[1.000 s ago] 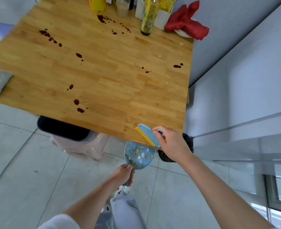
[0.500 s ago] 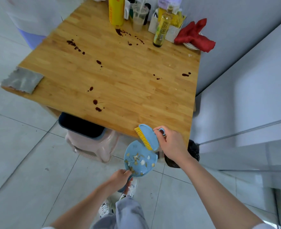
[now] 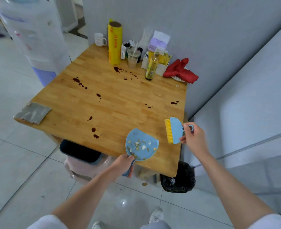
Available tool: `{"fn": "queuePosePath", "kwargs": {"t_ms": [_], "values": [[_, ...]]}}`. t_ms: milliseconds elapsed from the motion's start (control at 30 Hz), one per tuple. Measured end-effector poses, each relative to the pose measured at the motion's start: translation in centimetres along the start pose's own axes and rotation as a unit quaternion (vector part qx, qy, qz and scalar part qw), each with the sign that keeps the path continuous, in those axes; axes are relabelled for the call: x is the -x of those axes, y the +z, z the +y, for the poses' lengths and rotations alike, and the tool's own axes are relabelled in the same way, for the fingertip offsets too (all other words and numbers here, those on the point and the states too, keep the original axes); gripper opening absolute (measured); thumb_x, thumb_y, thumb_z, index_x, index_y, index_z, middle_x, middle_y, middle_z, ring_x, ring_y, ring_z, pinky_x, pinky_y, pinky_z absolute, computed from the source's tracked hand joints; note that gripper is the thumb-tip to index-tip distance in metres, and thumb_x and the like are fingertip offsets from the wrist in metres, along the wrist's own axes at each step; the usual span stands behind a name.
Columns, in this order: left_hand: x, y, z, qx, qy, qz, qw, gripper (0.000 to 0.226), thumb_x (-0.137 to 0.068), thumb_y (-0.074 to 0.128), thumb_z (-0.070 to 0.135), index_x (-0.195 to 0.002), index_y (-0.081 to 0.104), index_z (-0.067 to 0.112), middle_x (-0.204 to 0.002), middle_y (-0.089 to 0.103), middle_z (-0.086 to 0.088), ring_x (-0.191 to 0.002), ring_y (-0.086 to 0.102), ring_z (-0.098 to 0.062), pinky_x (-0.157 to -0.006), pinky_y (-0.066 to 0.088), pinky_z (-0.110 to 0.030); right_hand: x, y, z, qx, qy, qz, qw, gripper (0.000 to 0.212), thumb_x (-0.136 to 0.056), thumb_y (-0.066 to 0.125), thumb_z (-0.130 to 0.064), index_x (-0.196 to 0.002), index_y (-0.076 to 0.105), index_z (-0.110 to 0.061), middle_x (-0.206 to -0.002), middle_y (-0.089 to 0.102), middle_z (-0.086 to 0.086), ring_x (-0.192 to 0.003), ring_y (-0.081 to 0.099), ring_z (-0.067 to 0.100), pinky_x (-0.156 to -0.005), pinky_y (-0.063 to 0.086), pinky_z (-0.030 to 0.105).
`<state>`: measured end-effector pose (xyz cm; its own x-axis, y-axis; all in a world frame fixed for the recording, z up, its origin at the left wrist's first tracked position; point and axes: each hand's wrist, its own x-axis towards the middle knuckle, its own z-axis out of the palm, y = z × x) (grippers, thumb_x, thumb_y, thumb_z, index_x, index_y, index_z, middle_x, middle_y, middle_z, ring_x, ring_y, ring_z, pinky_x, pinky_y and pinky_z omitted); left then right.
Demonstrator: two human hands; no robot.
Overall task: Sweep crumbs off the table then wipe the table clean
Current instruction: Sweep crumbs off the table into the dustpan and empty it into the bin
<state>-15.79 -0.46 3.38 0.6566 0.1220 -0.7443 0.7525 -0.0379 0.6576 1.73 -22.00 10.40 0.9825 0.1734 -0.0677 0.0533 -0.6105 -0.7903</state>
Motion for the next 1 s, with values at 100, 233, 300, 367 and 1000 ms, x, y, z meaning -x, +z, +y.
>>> {"fn": "queuePosePath", "kwargs": {"t_ms": [100,233,300,367,1000], "values": [[-2.3,1.9,3.6,0.031,0.002,-0.001,1.000,0.027,-0.100,0.035,0.023,-0.094,0.055,0.005,-0.057,0.057,-0.009,-0.046,0.051,-0.018,-0.059,0.044,-0.025,-4.1,-3.1,1.1,-0.027,0.028,0.015,0.999,0.017,-0.103,0.049,-0.027,-0.095,0.061,-0.020,-0.081,0.069,0.005,-0.059,0.072,0.025,-0.072,0.061,0.055],[-6.8,5.1,8.2,0.070,-0.003,0.025,0.997,0.026,-0.098,0.039,0.021,-0.093,0.057,0.002,-0.065,0.060,-0.009,-0.047,0.054,-0.022,-0.053,0.044,-0.027,-11.6,-6.0,2.7,-0.027,0.037,0.000,0.999,0.014,-0.102,0.051,-0.024,-0.093,0.060,-0.020,-0.086,0.070,0.009,-0.063,0.074,0.026,-0.075,0.062,0.051],[-8.7,6.2,10.1,0.083,-0.006,0.043,0.996,0.028,-0.099,0.040,0.022,-0.088,0.058,0.003,-0.067,0.059,-0.009,-0.048,0.054,-0.021,-0.054,0.043,-0.027,-15.5,-6.5,3.6,-0.003,0.021,-0.029,0.999,0.012,-0.102,0.050,-0.025,-0.096,0.060,-0.022,-0.082,0.072,0.006,-0.066,0.074,0.022,-0.077,0.062,0.050],[-11.1,7.5,13.1,0.089,-0.002,0.064,0.994,0.030,-0.101,0.041,0.022,-0.086,0.058,0.004,-0.065,0.060,-0.008,-0.050,0.055,-0.021,-0.053,0.043,-0.024,-19.9,-7.1,4.2,0.016,-0.005,-0.044,0.999,0.014,-0.103,0.049,-0.025,-0.102,0.062,-0.020,-0.083,0.072,0.006,-0.064,0.074,0.016,-0.074,0.062,0.043],[-26.0,0.6,21.9,0.261,0.005,0.198,0.945,0.019,-0.102,0.042,0.020,-0.093,0.056,0.010,-0.067,0.057,-0.007,-0.055,0.052,-0.020,-0.050,0.045,-0.030,-42.9,0.9,4.9,0.135,-0.037,0.004,0.990,0.020,-0.102,0.046,-0.020,-0.104,0.064,-0.012,-0.096,0.069,0.011,-0.090,0.065,0.032,-0.074,0.052,0.040]]}}
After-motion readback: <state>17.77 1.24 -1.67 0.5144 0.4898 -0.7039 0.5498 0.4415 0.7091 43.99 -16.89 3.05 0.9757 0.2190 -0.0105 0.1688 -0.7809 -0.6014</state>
